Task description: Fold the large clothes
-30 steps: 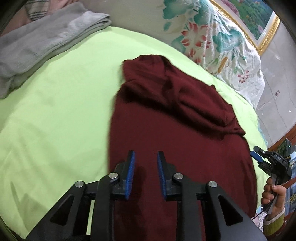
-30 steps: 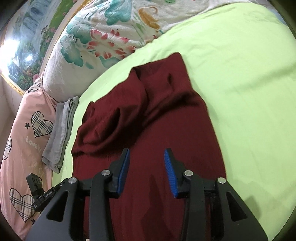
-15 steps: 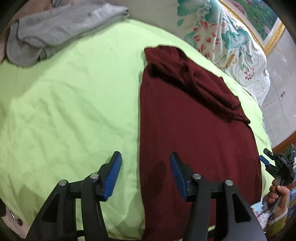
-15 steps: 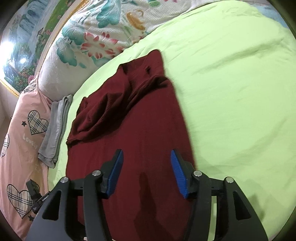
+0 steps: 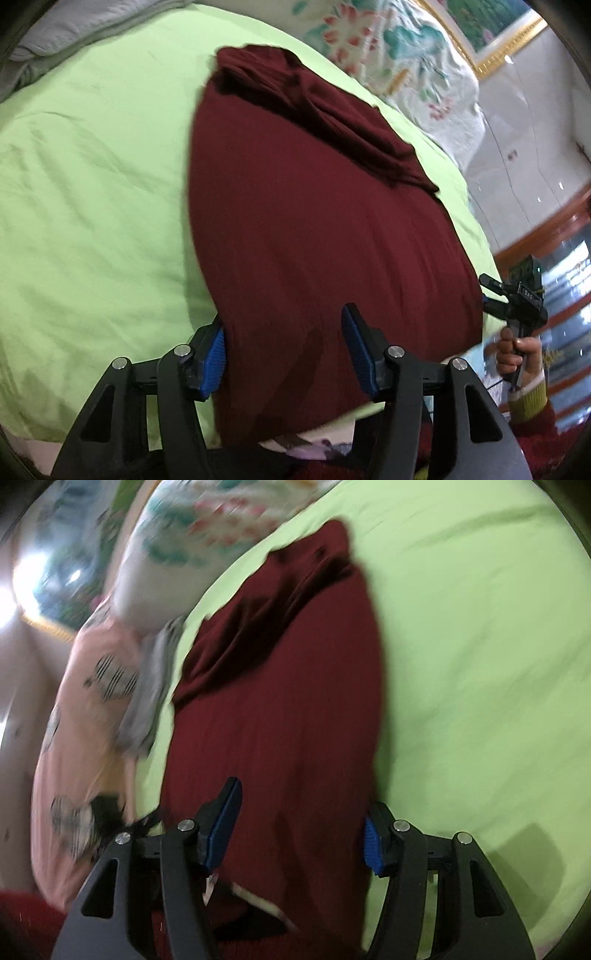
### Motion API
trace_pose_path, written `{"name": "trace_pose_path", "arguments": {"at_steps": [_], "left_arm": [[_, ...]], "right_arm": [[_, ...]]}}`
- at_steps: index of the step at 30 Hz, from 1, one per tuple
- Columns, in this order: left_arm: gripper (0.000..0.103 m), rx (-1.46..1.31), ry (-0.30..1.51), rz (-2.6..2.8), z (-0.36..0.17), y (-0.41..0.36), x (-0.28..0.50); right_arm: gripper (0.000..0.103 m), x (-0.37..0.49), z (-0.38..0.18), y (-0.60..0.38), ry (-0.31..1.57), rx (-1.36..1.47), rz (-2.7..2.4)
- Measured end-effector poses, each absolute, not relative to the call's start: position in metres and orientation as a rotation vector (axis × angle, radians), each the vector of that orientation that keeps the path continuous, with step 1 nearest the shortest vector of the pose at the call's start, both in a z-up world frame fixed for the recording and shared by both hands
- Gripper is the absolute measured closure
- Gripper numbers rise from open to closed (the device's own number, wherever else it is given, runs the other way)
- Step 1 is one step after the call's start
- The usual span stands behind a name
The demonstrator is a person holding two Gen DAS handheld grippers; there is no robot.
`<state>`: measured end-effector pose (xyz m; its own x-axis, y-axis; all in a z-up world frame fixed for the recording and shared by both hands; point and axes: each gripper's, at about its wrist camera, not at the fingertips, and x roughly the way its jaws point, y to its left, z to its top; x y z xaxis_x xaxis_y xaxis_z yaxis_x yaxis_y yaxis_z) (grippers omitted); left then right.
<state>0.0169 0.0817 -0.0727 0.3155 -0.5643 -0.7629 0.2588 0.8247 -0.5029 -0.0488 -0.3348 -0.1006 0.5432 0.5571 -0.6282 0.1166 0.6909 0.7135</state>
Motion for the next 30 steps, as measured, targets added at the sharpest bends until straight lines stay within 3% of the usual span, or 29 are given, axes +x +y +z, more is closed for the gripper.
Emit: {"name": "trace_pose_path", "arguments": {"at_steps": [3,6,8,11,16,30], "left_arm": [[0.050,-0.284,1.118,-0.568,-0.073,0.079,0.009],[0.063,-0.295,1.128,-0.570,-0.075,0.081,0.010],[0.080,-0.294,1.141,-0.576,-0.077,0.081,0.013],[0.092,-0.273,1.152,-0.586,-0.078,0.077,0.014],[0.096,-0.271,1.131,-0.564,-0.076,0.073,0.009],[0.097,-0.378,0.880,-0.577,0.013,0.083,0.048]], "right_arm": [[0.044,-0.061,-0.103,-0.323,0.976,0.783,0.370],[0.047,-0.067,-0.104,-0.320,0.967,0.777,0.393],[0.058,-0.065,-0.106,-0.317,0.977,0.754,0.384],[0.075,-0.065,-0.110,-0.318,0.993,0.737,0.367],[0.097,-0.070,-0.113,-0.325,1.004,0.741,0.360],[0.098,-0.025,-0.040,-0.335,0.681,0.835,0.505]]}}
